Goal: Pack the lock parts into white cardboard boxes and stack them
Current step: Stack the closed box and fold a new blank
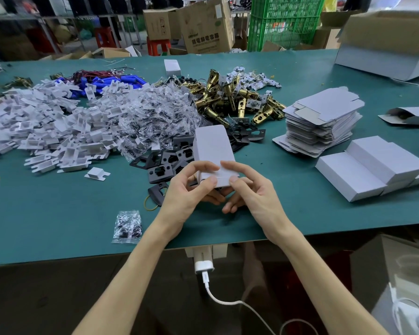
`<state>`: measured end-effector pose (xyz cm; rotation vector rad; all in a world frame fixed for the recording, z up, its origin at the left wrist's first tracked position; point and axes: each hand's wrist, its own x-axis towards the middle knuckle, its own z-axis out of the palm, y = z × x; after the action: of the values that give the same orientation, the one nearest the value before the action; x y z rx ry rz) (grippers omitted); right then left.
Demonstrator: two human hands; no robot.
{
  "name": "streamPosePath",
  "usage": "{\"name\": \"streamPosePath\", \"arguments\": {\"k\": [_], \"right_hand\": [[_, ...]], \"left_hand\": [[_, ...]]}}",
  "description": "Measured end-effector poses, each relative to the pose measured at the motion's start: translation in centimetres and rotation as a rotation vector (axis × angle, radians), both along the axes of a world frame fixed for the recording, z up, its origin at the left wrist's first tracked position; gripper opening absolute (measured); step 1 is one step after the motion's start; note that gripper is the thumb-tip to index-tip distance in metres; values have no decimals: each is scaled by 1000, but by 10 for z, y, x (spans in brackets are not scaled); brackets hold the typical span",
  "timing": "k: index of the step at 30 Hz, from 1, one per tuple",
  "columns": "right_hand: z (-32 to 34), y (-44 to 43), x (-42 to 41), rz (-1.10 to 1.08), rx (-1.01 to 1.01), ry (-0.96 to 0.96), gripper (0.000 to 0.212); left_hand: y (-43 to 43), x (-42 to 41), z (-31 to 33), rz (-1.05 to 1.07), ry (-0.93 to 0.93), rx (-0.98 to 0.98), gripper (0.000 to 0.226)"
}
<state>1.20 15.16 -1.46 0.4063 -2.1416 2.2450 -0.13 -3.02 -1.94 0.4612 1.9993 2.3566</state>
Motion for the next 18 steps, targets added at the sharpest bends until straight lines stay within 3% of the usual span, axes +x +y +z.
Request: {"name": "streamPosePath", "arguments": {"k": [18], "right_hand": [[-1,1,-1,23,22,-1,31]], "left_hand": [[2,1,1,42,-14,41,20]]}}
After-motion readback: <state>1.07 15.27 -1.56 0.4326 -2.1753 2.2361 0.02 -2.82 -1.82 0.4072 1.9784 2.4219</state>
